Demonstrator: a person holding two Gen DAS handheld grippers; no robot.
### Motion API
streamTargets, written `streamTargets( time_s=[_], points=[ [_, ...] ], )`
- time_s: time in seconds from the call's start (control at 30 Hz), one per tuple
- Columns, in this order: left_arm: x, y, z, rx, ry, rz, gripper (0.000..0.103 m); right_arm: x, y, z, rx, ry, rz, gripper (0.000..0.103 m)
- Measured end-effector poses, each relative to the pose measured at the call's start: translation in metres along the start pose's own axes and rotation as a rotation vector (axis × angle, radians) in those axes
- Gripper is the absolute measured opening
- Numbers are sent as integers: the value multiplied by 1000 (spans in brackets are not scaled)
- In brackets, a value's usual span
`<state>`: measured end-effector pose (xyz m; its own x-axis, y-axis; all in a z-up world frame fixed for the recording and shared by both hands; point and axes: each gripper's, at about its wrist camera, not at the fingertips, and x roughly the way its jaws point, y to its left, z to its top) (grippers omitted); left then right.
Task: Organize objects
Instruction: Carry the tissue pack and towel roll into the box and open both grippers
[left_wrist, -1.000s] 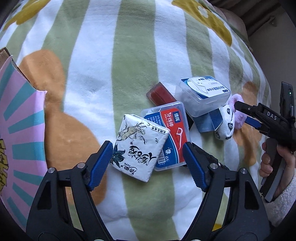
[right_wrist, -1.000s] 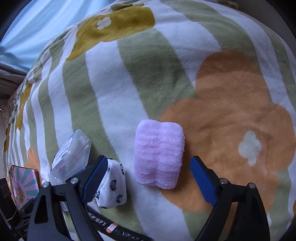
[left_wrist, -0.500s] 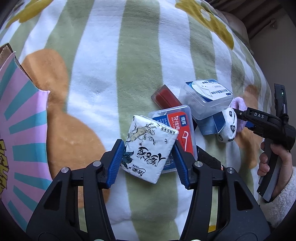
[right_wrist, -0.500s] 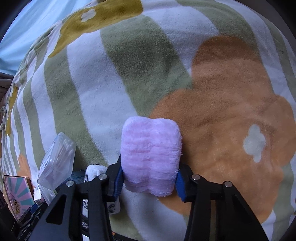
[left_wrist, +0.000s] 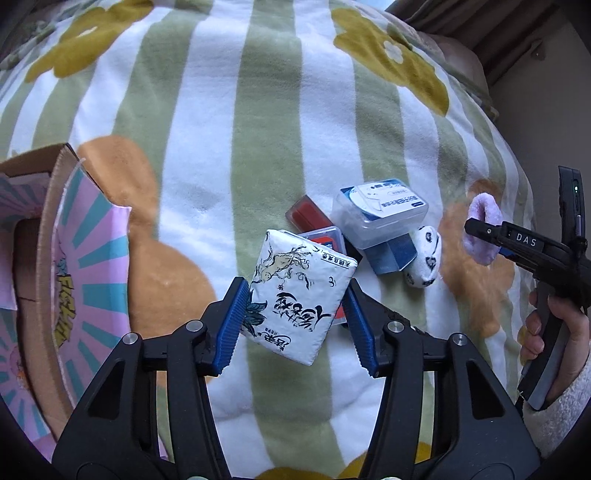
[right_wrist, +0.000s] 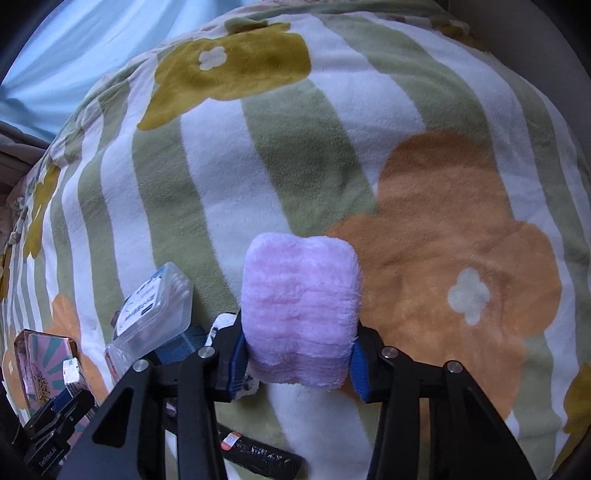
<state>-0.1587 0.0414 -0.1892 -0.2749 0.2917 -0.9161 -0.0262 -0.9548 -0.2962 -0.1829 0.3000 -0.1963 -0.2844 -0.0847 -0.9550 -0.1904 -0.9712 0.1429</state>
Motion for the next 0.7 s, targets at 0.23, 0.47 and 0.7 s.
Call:
streamTargets(
  time_s=[0.23, 0.47, 0.7],
  points=[
    [-65, -21, 0, 66, -74, 85, 49, -50, 11, 19, -80, -55, 2, 42],
    [-121, -31, -14, 86, -116, 168, 49, -112, 43, 5, -193, -98, -12, 42],
    [-151, -26, -41, 69, -137, 202, 49, -156, 77, -38, -303, -129, -19, 42]
  ],
)
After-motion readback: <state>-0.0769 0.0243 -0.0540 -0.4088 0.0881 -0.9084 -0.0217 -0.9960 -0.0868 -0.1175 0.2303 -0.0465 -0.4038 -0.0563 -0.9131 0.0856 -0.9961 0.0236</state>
